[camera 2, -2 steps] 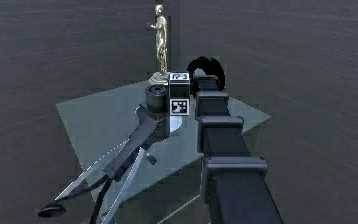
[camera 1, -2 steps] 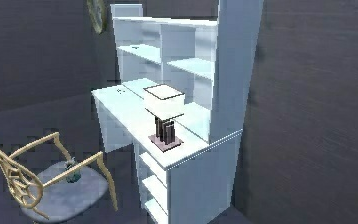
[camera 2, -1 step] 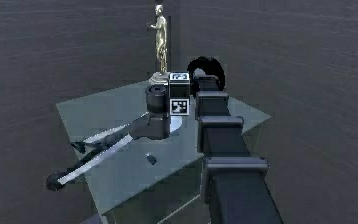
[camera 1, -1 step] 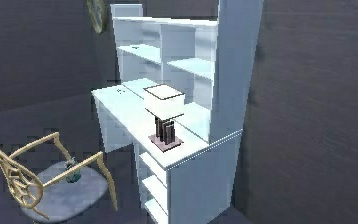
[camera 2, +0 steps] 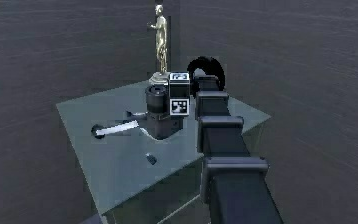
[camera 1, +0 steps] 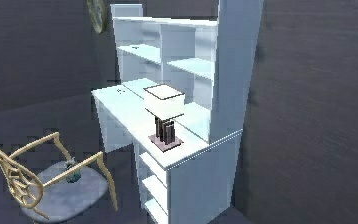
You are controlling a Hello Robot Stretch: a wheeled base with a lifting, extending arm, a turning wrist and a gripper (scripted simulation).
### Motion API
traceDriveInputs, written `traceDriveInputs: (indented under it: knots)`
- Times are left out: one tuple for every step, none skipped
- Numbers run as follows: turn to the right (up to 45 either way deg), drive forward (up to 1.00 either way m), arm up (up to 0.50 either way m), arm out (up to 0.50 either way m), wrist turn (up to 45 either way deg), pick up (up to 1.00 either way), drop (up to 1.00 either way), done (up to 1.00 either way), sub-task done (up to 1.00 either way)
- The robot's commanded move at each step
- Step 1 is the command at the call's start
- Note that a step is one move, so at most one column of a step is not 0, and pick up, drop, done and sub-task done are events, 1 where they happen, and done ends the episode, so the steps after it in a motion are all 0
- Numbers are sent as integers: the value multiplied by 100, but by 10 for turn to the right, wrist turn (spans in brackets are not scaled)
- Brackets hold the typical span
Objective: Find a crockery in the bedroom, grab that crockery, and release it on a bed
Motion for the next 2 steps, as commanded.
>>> traceDriveInputs:
  knots:
    - [0, 0, 0, 0, 360, 0, 0, 0, 0]
    - [0, 0, -6, 0, 0, 0, 0, 0, 0]
